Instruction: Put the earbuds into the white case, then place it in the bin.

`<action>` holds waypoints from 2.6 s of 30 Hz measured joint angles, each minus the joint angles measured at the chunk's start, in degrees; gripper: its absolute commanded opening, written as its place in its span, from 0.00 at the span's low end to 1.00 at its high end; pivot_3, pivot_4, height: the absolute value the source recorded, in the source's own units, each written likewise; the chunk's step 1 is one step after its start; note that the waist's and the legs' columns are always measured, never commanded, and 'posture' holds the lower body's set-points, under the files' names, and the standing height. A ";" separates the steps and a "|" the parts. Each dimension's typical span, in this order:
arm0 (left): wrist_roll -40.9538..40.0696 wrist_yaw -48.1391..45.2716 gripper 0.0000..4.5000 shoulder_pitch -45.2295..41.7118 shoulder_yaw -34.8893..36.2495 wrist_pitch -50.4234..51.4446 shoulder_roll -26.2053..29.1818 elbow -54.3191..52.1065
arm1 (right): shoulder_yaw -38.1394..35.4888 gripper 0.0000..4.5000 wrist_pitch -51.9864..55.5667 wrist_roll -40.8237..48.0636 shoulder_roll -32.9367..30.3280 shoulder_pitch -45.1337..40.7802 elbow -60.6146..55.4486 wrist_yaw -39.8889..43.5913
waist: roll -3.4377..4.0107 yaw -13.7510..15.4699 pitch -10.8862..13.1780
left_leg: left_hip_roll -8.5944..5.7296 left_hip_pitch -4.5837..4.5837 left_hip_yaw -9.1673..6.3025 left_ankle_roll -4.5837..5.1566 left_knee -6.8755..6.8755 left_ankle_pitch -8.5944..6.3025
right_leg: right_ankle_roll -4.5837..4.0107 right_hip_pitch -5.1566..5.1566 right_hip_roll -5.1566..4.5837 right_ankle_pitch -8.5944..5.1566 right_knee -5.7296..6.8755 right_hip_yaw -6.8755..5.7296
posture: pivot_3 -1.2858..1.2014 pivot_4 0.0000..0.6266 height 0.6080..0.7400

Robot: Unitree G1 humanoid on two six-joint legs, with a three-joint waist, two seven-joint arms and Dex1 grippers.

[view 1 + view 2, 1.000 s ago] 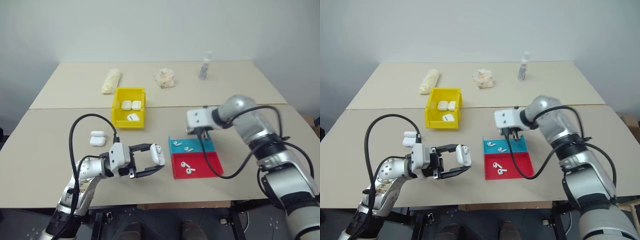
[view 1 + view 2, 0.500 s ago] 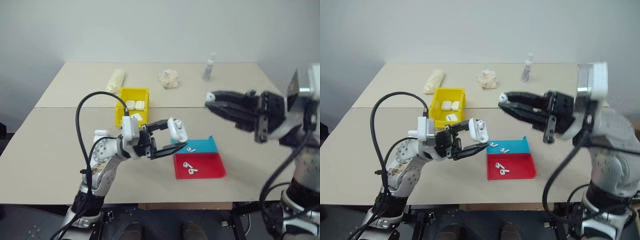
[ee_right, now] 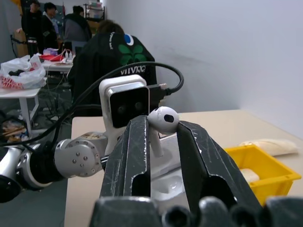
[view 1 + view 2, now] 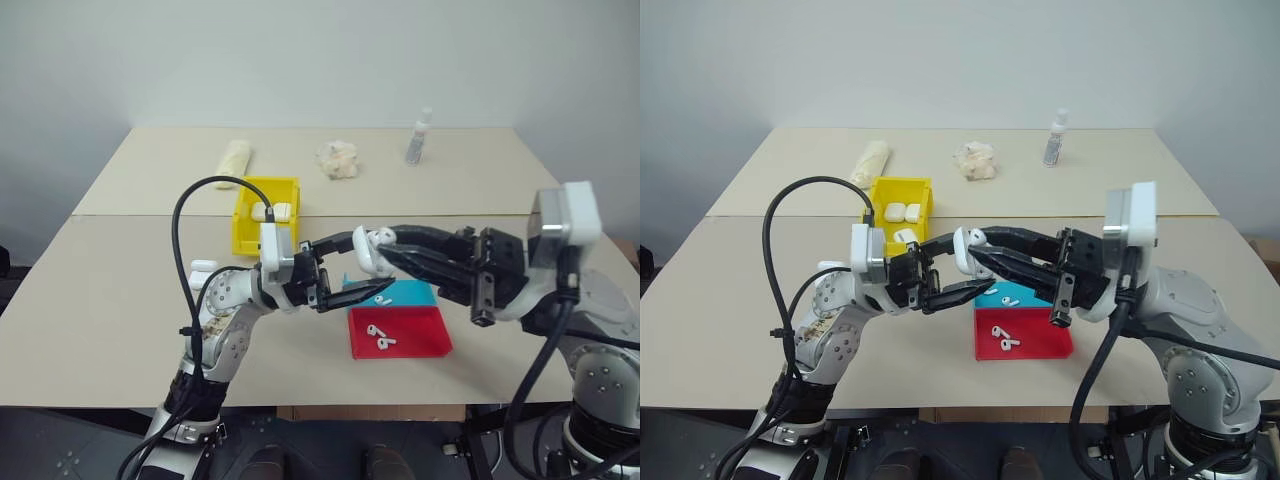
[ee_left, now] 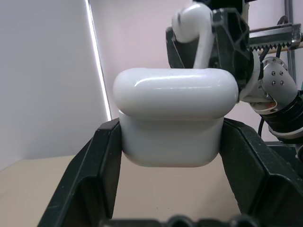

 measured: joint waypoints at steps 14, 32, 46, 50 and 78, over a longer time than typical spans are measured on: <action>0.89 0.45 0.62 1.07 0.19 -1.48 -0.06 -0.01 | 3.66 0.20 -4.33 -2.95 -3.13 2.75 1.85 1.14 | 0.00 0.06 0.00 | 0.00 0.08 -0.01 0.04 -0.01 -0.02 | 0.00 0.09 0.00 0.00 -0.12 -0.01 | 0.52 0.24 1.00; 2.00 -0.16 0.62 1.16 0.10 -2.25 0.00 0.31 | 4.48 0.58 -7.77 -5.09 -6.62 6.48 1.29 2.52 | 0.00 0.09 0.00 | 0.00 0.09 -0.01 0.05 -0.01 -0.03 | 0.00 0.10 0.00 0.00 -0.19 -0.01 | 0.52 0.24 1.00; 5.57 0.86 0.62 -0.56 -0.84 -2.59 -0.30 3.87 | 4.58 0.31 0.97 2.86 -18.33 -7.99 -0.81 -4.62 | 0.00 0.03 0.00 | 0.03 0.10 0.01 0.11 -0.02 -0.07 | -0.01 0.11 0.01 -0.01 -0.20 0.00 | 0.52 0.24 1.00; 6.94 1.82 0.62 -0.94 -1.08 -2.78 -0.90 4.08 | 8.95 0.00 4.83 2.63 -19.51 -12.51 -3.38 -8.50 | 0.00 0.09 0.00 | 0.01 0.00 0.00 0.20 0.00 -0.12 | 0.00 0.08 -0.01 0.00 -0.18 -0.03 | 0.52 0.24 1.00; 8.30 3.26 0.62 -2.00 0.97 -4.70 -0.19 5.38 | 15.24 0.00 11.30 -6.64 -23.70 -12.46 -7.26 -12.19 | 0.00 0.12 0.00 | 0.02 0.01 0.00 0.21 0.01 -0.12 | 0.00 0.06 -0.01 -0.01 -0.21 -0.04 | 0.52 0.24 1.00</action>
